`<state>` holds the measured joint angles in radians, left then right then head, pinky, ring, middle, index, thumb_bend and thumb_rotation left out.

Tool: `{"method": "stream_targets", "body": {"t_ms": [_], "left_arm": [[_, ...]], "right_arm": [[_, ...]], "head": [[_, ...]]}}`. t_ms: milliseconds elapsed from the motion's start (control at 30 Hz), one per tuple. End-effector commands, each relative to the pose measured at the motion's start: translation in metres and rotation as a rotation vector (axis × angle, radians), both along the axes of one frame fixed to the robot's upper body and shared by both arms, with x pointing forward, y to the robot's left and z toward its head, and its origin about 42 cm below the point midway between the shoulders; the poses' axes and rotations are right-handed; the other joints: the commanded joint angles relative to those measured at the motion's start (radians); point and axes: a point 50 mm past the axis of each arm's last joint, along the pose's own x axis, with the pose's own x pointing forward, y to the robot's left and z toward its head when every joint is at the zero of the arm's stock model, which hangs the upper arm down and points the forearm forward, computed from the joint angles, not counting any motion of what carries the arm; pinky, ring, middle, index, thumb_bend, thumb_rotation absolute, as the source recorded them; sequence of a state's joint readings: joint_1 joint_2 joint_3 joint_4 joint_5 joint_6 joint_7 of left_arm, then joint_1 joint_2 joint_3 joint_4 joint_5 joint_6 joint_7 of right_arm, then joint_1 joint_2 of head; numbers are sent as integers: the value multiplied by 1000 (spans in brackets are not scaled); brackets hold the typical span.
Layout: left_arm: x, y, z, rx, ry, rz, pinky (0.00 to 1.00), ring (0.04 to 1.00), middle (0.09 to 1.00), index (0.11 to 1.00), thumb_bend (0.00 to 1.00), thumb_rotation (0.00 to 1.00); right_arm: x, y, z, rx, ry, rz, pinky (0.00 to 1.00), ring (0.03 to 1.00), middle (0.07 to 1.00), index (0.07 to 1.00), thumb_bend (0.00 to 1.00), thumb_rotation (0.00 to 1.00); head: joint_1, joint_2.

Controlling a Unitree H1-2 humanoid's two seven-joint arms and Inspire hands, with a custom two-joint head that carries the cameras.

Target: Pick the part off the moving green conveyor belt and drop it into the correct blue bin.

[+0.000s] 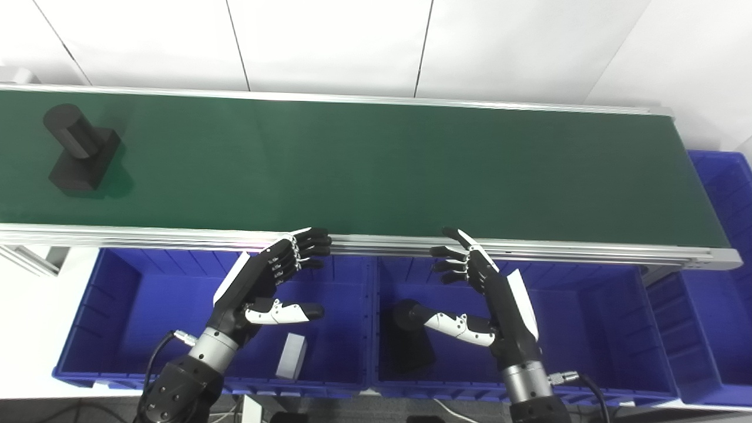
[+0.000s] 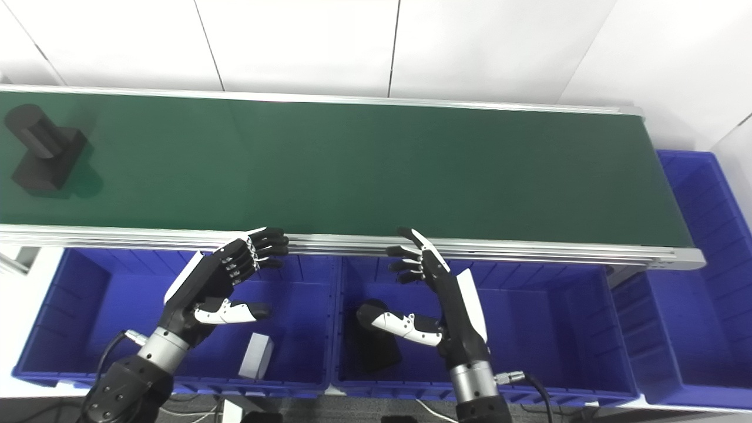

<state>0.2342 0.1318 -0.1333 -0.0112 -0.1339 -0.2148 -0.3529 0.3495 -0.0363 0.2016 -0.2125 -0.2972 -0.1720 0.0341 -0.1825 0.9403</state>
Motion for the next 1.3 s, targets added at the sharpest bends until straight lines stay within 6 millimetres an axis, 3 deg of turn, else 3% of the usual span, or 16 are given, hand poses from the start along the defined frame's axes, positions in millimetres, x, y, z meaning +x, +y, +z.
{"method": "stream_targets", "body": {"t_ms": [0, 767, 833, 967, 1267], "left_arm": [[6, 2, 9, -9, -48, -5, 738, 784, 804, 795, 899, 302], [5, 3, 9, -8, -48, -2, 734, 783, 802, 792, 898, 299], [4, 2, 8, -8, -45, 2, 733, 782, 801, 791, 903, 301], [0, 1, 1, 7, -52, -8, 730, 779, 799, 794, 884, 305], [-12, -14, -17, -9, -43, -10, 734, 780, 798, 789, 891, 284]], "right_arm": [[4, 4, 12, 22, -51, -3, 605, 675, 743, 866, 737, 378], [3, 4, 13, 21, -52, -2, 603, 674, 745, 869, 738, 393], [3, 3, 12, 22, -51, -3, 604, 674, 745, 868, 740, 395], [-1, 1, 5, 26, -48, -3, 601, 675, 739, 866, 748, 384], [-14, -12, -11, 21, -34, 11, 618, 696, 752, 883, 733, 416]], "head": [[1, 0], [1, -1], [8, -15], [65, -82], [244, -228]]}}
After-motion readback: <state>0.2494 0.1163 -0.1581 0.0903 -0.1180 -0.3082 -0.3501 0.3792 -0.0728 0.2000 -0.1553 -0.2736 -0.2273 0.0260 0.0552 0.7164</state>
